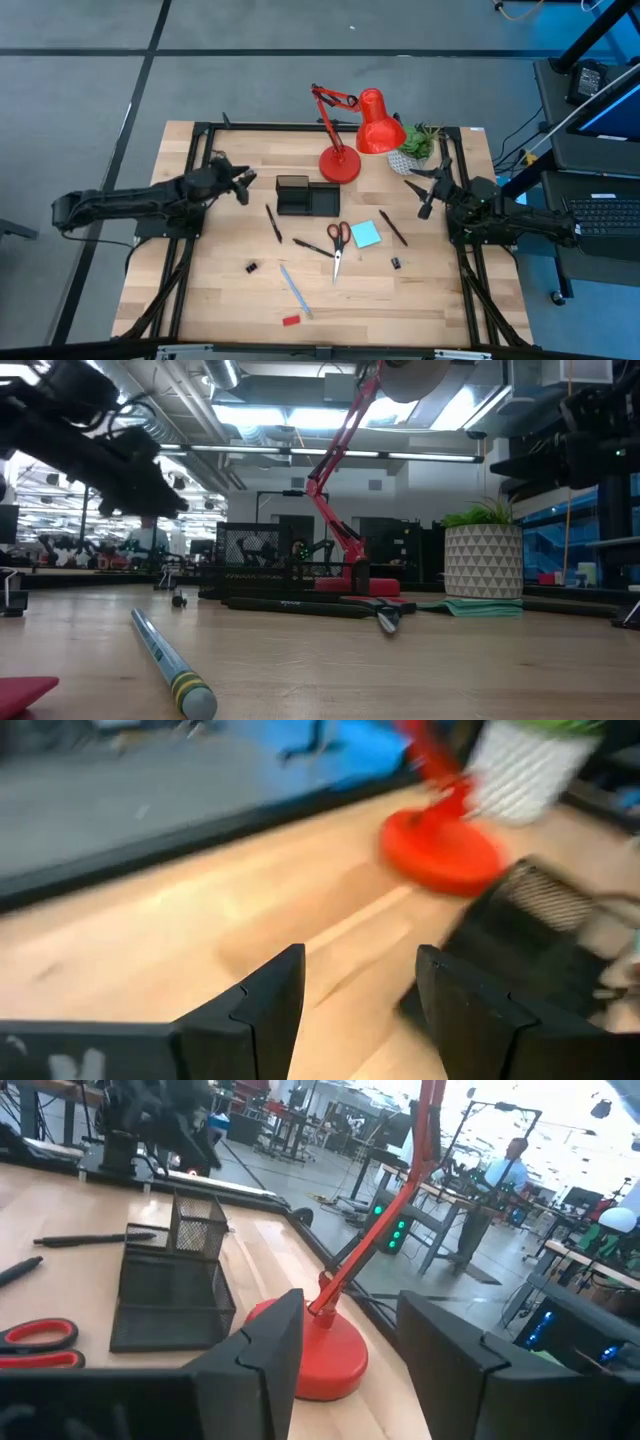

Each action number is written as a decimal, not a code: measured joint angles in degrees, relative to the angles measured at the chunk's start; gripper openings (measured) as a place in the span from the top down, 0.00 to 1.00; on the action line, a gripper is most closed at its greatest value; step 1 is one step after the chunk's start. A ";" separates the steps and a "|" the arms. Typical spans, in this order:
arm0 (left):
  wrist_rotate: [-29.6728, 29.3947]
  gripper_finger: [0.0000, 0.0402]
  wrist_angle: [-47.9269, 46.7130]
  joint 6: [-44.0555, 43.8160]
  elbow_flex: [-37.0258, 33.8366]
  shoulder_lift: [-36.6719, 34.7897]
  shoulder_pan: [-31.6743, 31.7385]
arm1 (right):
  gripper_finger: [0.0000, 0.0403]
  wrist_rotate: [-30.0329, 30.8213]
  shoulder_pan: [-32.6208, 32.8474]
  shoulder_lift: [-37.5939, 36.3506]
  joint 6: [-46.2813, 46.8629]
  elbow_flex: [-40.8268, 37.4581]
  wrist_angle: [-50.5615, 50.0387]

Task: Pick and place office supplies into organizer
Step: Put the top black binder clip into the black desk organizer

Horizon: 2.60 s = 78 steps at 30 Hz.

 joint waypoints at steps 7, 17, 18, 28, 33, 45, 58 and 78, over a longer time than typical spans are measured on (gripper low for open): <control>-3.42 0.54 -5.77 -2.93 6.51 13.59 5.24 | 0.59 0.00 0.00 0.01 -0.04 0.00 2.40; 0.57 0.54 -5.99 -10.12 8.85 27.16 14.58 | 0.59 0.00 0.00 0.00 0.03 0.00 2.35; 0.54 0.54 -5.82 -10.10 8.85 28.06 15.16 | 0.59 0.00 0.00 0.00 0.04 0.00 2.35; 3.46 0.54 -1.65 -9.49 8.85 32.80 17.29 | 0.59 0.00 0.00 0.00 0.05 0.00 2.31; 5.84 0.54 -0.56 -9.49 8.85 34.83 17.27 | 0.59 0.00 0.00 0.00 0.09 0.00 2.29; 5.71 0.54 2.80 -7.97 8.85 39.23 17.27 | 0.59 -0.02 0.00 0.00 0.50 0.00 2.24; 5.99 0.71 2.80 -7.85 8.83 39.28 17.25 | 0.59 0.00 0.00 0.00 0.50 0.00 2.22; 5.88 0.95 3.71 -6.71 8.79 39.21 17.25 | 0.59 0.00 0.00 0.00 0.51 0.00 2.22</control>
